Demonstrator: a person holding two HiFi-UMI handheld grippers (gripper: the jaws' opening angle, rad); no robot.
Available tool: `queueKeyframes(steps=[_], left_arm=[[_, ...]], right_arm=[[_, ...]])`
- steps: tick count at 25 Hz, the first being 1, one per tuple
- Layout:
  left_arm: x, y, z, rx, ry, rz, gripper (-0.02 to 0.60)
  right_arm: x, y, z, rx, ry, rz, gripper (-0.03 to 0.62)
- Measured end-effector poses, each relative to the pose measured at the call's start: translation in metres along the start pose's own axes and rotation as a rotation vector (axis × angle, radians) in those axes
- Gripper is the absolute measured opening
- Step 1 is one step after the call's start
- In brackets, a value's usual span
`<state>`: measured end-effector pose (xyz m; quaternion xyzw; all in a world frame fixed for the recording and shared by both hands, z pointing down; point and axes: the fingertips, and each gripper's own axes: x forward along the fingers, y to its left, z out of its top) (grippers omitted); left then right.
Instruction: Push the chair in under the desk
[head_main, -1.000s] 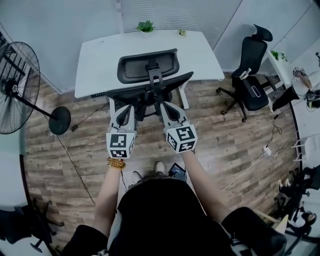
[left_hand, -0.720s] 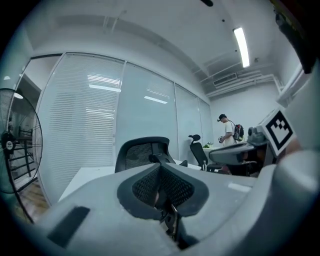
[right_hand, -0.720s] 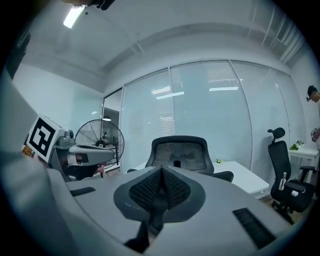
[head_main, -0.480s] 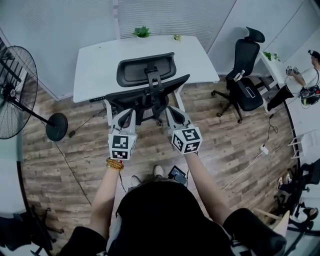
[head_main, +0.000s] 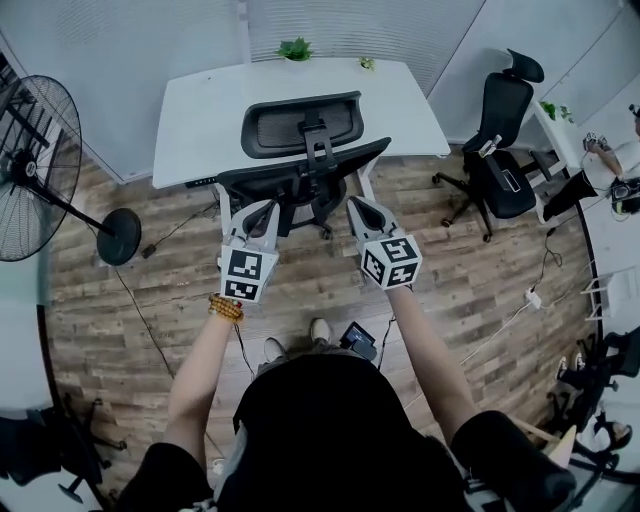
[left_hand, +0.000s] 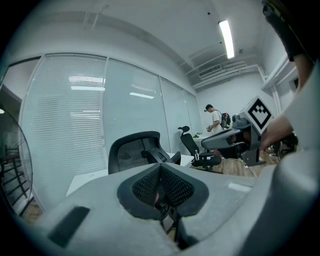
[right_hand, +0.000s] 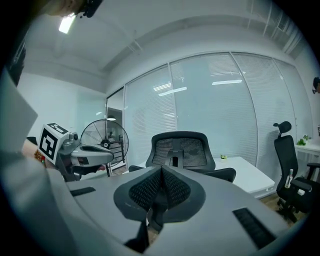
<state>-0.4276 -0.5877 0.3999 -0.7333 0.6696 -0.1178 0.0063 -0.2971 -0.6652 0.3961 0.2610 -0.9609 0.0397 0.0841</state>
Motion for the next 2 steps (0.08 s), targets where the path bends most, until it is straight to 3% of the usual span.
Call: queueKeyframes(steps=[2], left_arm=[[0.0081,-0.0020,0.0049,0.036,0.001,-0.028,0.012]], right_arm=[[0.0039,-0.0080,0.0032,-0.028,0.006,0.021,0.000]])
